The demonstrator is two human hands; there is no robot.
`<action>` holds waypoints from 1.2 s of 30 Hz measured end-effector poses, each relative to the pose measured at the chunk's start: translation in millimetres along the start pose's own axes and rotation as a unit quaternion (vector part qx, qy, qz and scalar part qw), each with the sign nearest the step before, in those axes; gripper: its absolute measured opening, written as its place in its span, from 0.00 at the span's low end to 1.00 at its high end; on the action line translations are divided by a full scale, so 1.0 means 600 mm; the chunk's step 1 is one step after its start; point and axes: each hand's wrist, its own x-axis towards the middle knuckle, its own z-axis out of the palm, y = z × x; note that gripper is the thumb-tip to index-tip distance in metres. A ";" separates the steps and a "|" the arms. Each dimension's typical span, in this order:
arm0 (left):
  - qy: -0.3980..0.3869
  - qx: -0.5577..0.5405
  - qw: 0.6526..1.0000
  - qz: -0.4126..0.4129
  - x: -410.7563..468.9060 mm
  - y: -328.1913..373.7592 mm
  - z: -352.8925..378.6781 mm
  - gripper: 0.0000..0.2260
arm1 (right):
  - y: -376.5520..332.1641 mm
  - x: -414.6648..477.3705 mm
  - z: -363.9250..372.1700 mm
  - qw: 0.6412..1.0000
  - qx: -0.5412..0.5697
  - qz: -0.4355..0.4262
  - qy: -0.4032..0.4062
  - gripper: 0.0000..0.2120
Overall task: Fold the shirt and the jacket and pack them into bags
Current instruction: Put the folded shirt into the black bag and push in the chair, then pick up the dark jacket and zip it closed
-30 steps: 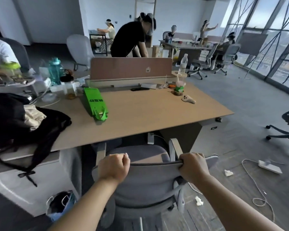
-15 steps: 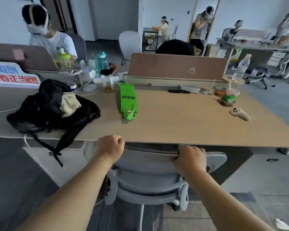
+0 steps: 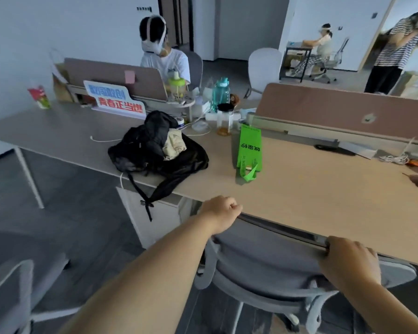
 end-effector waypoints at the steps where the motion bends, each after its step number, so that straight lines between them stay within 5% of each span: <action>1: 0.013 -0.008 1.000 -0.008 -0.012 -0.010 -0.011 0.15 | -0.002 -0.002 -0.007 1.000 -0.005 0.002 -0.026 0.05; 6: 0.034 -0.020 0.998 -0.057 -0.085 -0.123 -0.111 0.17 | -0.070 -0.017 -0.064 0.991 -0.007 -0.024 -0.135 0.03; 12: 0.101 -0.021 0.986 -0.129 -0.173 -0.277 -0.306 0.15 | -0.358 -0.064 -0.161 0.975 0.013 -0.187 -0.118 0.13; 16: 0.141 -0.015 0.979 -0.146 -0.249 -0.393 -0.384 0.16 | -0.550 -0.126 -0.192 0.957 0.029 -0.275 -0.092 0.02; 21: 0.173 -0.008 0.952 -0.251 -0.391 -0.585 -0.450 0.19 | -0.744 -0.205 -0.187 0.917 -0.012 -0.371 -0.147 0.06; 28: 0.270 -0.040 0.838 -0.473 -0.689 -0.846 -0.529 0.20 | -1.070 -0.335 -0.187 0.847 -0.045 -0.489 -0.204 0.08; 32: 0.373 -0.068 0.714 -0.589 -0.863 -0.920 -0.566 0.16 | -1.258 -0.465 -0.173 0.767 -0.059 -0.593 -0.239 0.17; 36: 0.405 -0.096 0.648 -0.638 -0.990 -0.985 -0.596 0.23 | -1.414 -0.604 -0.147 0.671 -0.056 -0.695 -0.252 0.20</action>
